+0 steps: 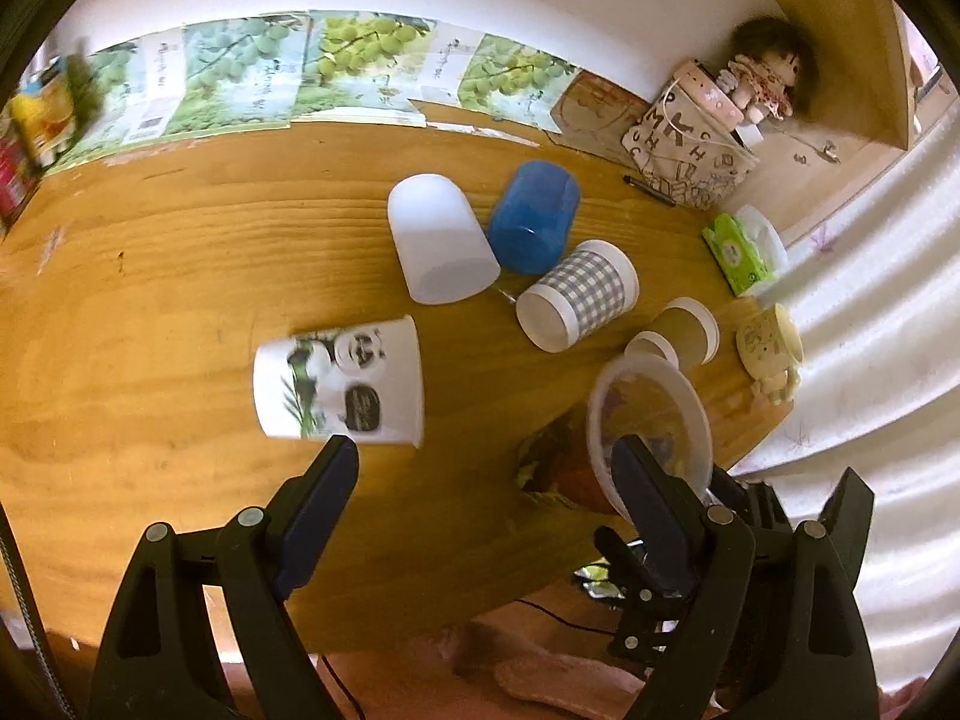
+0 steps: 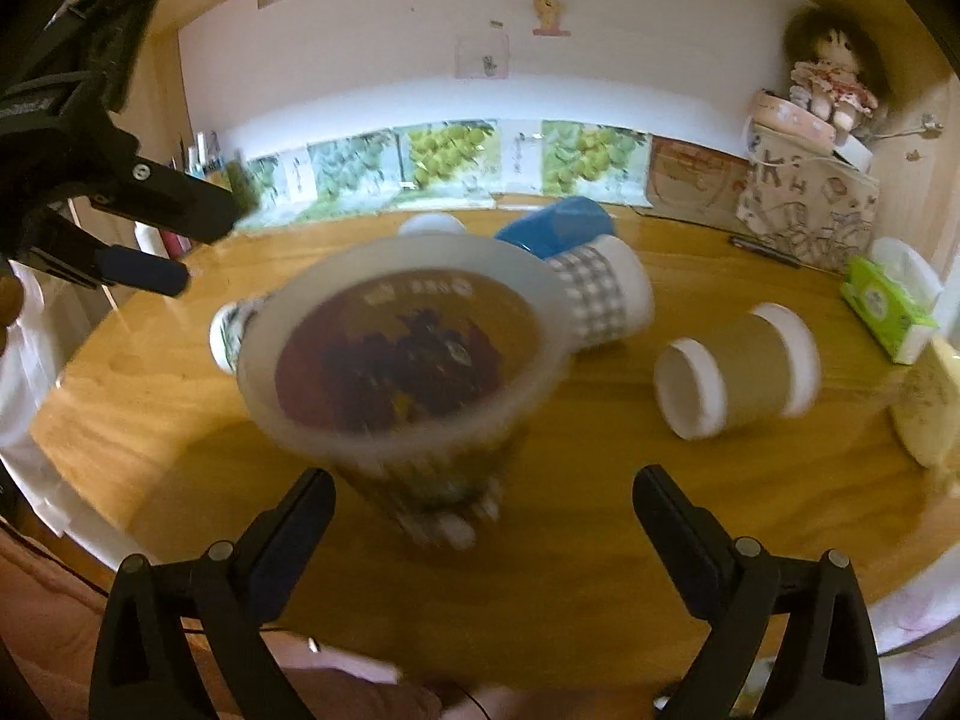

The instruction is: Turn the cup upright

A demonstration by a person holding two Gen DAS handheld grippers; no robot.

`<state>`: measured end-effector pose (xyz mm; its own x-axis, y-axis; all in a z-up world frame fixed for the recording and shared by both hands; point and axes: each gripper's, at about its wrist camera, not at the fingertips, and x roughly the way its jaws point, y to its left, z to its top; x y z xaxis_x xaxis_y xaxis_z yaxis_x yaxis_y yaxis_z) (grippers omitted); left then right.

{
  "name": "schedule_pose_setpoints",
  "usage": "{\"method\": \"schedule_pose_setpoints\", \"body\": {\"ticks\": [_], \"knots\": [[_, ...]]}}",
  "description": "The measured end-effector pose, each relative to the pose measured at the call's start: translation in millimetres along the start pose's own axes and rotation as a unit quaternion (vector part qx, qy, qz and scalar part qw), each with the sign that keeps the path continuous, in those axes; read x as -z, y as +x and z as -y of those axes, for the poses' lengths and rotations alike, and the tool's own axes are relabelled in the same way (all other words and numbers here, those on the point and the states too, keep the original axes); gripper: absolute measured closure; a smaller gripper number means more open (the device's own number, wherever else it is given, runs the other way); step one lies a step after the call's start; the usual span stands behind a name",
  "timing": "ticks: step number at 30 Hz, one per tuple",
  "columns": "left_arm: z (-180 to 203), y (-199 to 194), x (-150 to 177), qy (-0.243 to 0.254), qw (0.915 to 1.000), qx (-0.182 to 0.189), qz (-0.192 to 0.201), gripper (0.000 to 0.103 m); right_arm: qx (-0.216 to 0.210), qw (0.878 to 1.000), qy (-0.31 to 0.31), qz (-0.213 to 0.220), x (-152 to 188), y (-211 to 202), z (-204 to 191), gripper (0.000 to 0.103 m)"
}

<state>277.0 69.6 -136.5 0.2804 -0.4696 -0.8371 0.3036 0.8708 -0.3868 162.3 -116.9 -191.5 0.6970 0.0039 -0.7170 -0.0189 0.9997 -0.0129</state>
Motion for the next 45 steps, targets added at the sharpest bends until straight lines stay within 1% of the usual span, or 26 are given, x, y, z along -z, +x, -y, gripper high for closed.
{"method": "schedule_pose_setpoints", "body": {"ticks": [2,8,10,12,16,17,20,22,24,26,31,33,35,37,39,45], "knots": [[9,-4,11,-0.006,0.9999,-0.007,0.007,0.014,0.013,1.0,-0.006,-0.011,3,-9,4,0.003],[41,-19,46,-0.005,0.9985,-0.043,0.034,0.014,0.004,0.998,0.017,-0.053,5,-44,24,0.003],[50,-26,56,-0.011,0.9973,-0.055,0.047,0.014,0.003,0.997,0.019,-0.072,5,-55,27,0.003],[57,-32,63,-0.016,0.9966,-0.059,0.054,0.014,0.006,0.995,0.016,-0.094,3,-67,30,0.003],[72,-45,79,-0.019,0.9937,-0.082,0.073,0.014,0.019,0.995,0.006,-0.102,3,-91,34,0.003],[76,-50,85,-0.021,0.9922,-0.093,0.08,0.014,0.019,0.994,0.006,-0.107,4,-96,35,0.003],[87,-62,97,-0.025,0.9886,-0.112,0.097,0.014,0.001,0.991,0.027,-0.128,6,-110,41,0.003],[95,-69,104,-0.029,0.9867,-0.117,0.109,0.004,-0.017,0.988,0.046,-0.146,8,-119,47,0.003],[103,-76,111,-0.03,0.986,-0.111,0.12,0.003,-0.028,0.985,0.058,-0.157,10,-128,50,0.003],[111,-84,116,-0.031,0.985,-0.112,0.128,0.003,-0.034,0.984,0.069,-0.159,13,-137,53,0.003],[129,-102,124,-0.024,0.9781,-0.133,0.159,0.0,-0.041,0.986,0.075,-0.141,12,-159,56,0.003],[132,-105,124,-0.024,0.9778,-0.132,0.161,0.0,-0.033,0.988,0.072,-0.132,11,-166,56,0.003],[134,-108,124,-0.028,0.9763,-0.138,0.165,0.0,-0.036,0.989,0.072,-0.122,10,-171,56,0.003],[137,-113,127,-0.031,0.9712,-0.153,0.18,0.0,-0.044,0.99,0.075,-0.108,9,-178,58,0.0],[141,-116,130,-0.031,0.966,-0.17,0.192,0.0,-0.048,0.992,0.075,-0.085,7,-186,58,0.0],[148,-126,135,-0.03,0.9482,-0.217,0.23,0.0,-0.045,0.997,0.066,-0.001,1,-212,55,0.0]]}}
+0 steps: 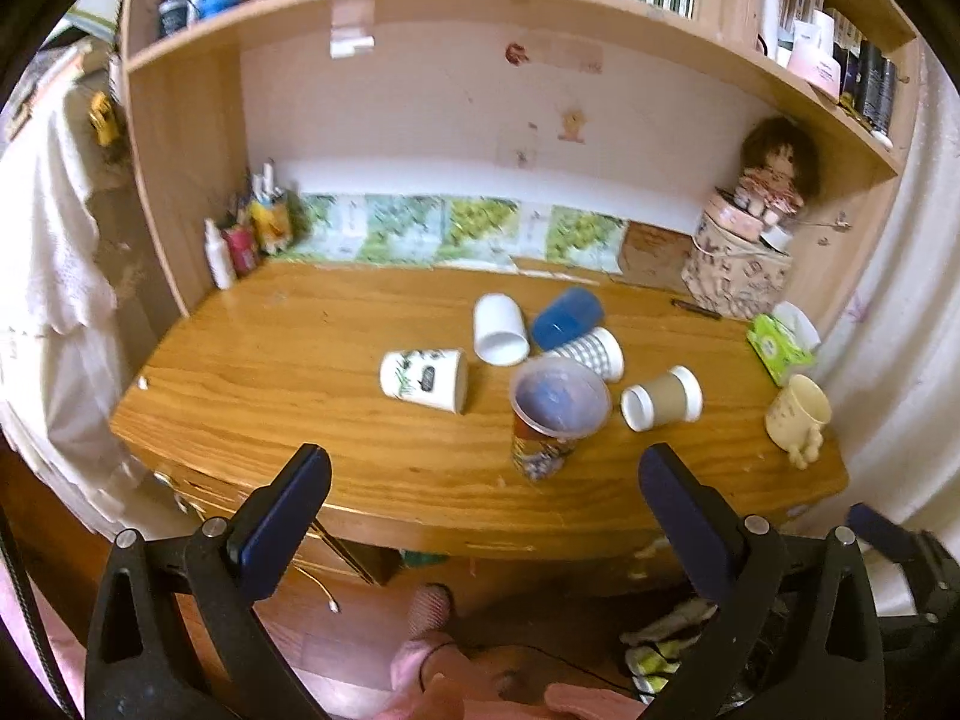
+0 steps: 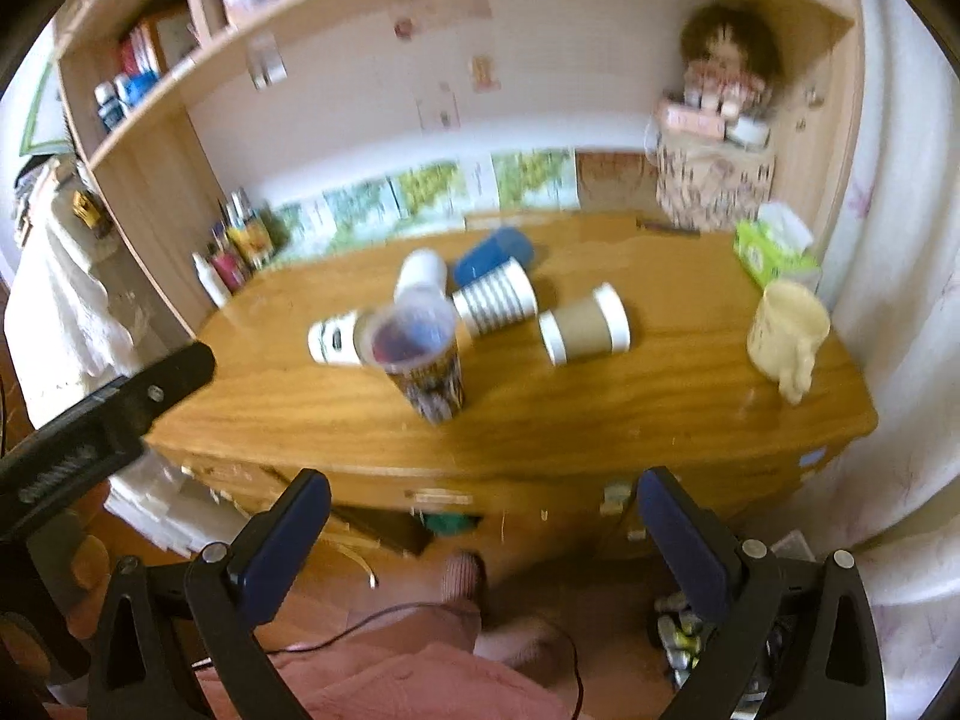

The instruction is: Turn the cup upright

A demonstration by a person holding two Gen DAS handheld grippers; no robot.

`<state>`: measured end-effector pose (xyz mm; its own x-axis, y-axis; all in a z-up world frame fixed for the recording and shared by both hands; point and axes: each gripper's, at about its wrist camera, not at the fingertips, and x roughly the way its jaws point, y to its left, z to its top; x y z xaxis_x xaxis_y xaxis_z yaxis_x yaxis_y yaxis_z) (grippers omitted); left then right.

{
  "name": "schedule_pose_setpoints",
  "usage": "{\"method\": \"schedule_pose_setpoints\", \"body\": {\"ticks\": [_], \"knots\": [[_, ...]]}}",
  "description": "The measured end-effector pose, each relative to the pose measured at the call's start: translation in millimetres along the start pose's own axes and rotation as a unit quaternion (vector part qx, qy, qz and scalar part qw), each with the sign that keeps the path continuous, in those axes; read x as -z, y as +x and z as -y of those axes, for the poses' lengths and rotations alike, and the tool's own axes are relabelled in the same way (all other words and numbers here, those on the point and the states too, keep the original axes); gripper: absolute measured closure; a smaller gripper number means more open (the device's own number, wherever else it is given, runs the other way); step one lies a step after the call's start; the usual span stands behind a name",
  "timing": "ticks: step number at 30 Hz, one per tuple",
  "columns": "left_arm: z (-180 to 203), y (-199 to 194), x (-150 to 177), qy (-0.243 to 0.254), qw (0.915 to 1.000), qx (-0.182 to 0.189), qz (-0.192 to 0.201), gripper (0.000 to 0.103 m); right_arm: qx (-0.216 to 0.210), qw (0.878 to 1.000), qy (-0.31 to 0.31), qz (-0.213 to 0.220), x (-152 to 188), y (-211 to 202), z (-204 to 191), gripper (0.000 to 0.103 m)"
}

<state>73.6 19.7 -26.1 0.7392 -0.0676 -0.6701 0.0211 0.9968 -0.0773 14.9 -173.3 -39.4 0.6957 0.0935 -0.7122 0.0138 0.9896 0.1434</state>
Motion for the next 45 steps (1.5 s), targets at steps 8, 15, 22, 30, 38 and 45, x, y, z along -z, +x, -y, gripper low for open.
{"method": "schedule_pose_setpoints", "body": {"ticks": [8,15,22,30,38,45], "knots": [[3,-18,-1,0.01,0.9978,-0.029,0.059,0.0,0.01,0.998,-0.002,0.066,-4,-18,0,0.0],[16,-25,0,0.038,0.9956,-0.03,0.08,0.0,0.011,0.997,0.004,0.071,-4,-18,3,0.0],[23,-30,0,0.051,0.9941,-0.025,0.092,0.0,0.001,0.997,-0.001,0.078,-1,-22,3,0.0],[25,-31,1,0.048,0.994,-0.022,0.096,0.0,0.009,0.995,-0.014,0.095,-2,-28,0,0.001],[27,-32,2,0.049,0.9937,-0.021,0.098,0.0,0.011,0.995,-0.016,0.097,-3,-30,0,0.001],[31,-33,1,0.053,0.9935,-0.016,0.1,0.0,0.012,0.995,-0.014,0.095,-2,-30,0,0.001]]}}
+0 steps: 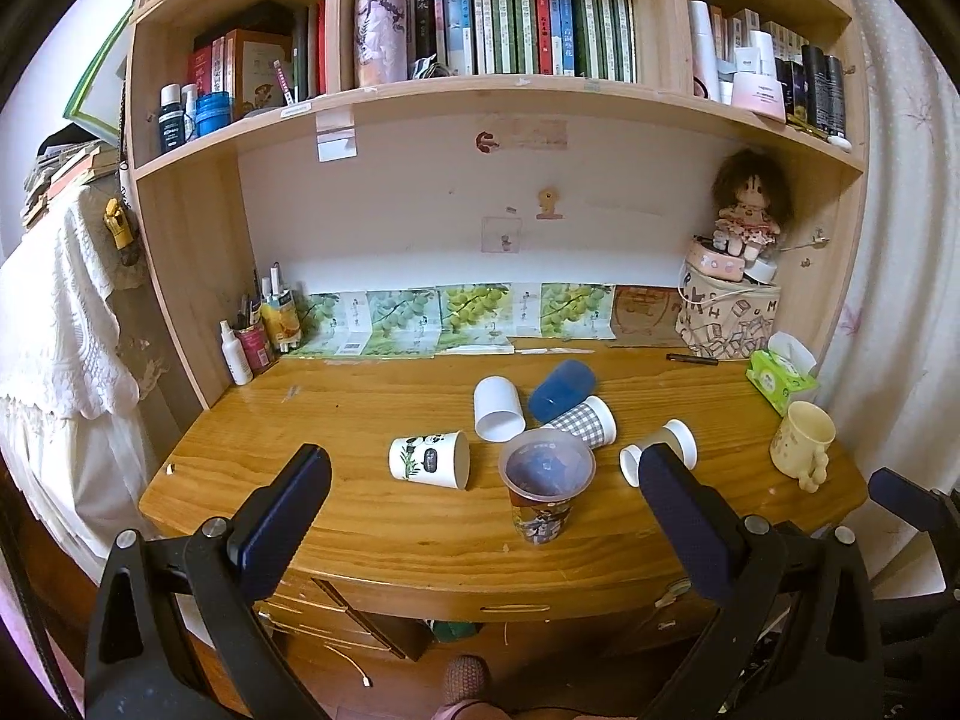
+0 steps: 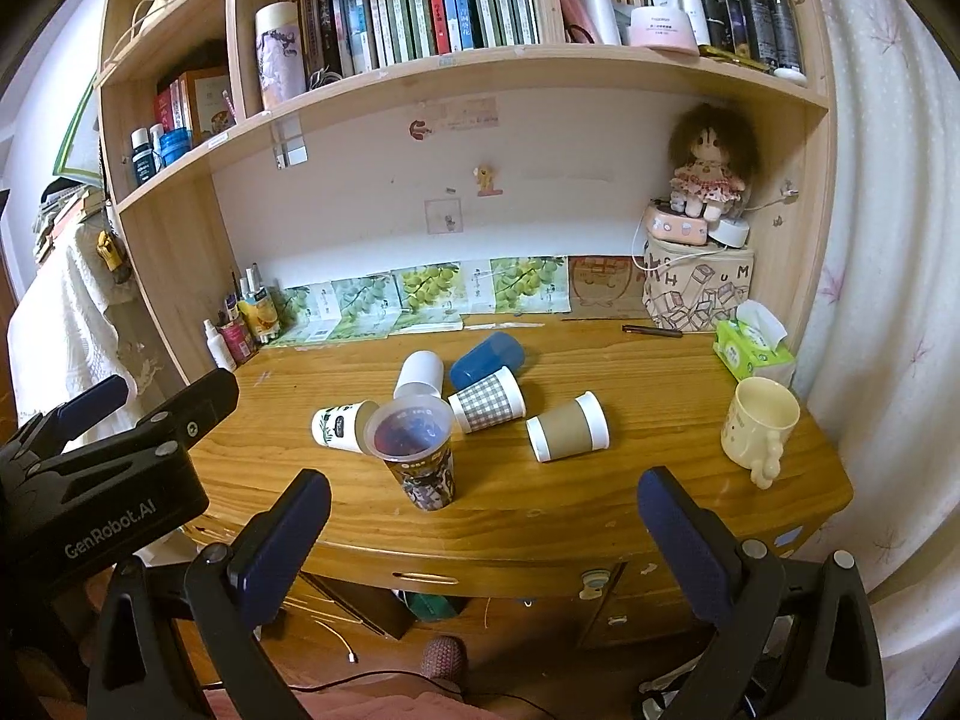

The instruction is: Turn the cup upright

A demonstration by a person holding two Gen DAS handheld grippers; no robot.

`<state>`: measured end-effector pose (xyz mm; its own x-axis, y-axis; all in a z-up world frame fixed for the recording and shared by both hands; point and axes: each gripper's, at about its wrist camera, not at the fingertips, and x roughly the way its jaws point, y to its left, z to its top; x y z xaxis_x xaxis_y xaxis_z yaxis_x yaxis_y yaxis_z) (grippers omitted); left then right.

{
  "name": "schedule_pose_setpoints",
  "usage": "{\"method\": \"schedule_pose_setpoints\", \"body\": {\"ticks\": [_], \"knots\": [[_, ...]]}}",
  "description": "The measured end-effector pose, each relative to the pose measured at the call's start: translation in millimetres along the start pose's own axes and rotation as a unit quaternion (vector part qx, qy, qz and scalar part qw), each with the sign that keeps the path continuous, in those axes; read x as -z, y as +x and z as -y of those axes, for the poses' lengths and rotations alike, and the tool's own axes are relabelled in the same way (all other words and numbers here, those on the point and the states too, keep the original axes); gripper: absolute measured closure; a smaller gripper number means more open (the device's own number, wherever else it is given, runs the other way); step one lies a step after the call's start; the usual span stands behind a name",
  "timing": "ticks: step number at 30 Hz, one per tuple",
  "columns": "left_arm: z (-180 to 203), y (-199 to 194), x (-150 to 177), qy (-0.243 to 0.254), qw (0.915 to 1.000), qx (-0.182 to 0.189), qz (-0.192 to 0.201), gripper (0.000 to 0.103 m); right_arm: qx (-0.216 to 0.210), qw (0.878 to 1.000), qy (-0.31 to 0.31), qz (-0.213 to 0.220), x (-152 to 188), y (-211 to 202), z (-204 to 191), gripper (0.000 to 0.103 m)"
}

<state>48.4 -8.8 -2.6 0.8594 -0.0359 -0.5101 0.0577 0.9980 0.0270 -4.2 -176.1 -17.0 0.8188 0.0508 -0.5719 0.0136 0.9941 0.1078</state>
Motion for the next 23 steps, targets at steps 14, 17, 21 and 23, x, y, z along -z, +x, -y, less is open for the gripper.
{"method": "schedule_pose_setpoints", "body": {"ticks": [14,17,21,23], "knots": [[4,3,-1,-0.002,0.9999,0.011,0.001,0.0,0.002,1.0,0.002,-0.015,-3,6,8,0.0],[5,5,-1,-0.003,0.9999,0.011,-0.001,0.0,0.002,1.0,0.003,-0.019,-3,8,11,0.001],[6,6,-1,-0.003,0.9999,0.012,-0.003,0.0,0.0,1.0,0.005,-0.024,-2,10,13,0.0],[7,7,-1,-0.002,0.9999,0.014,-0.005,0.0,0.0,1.0,0.007,-0.026,-2,12,14,0.0]]}}
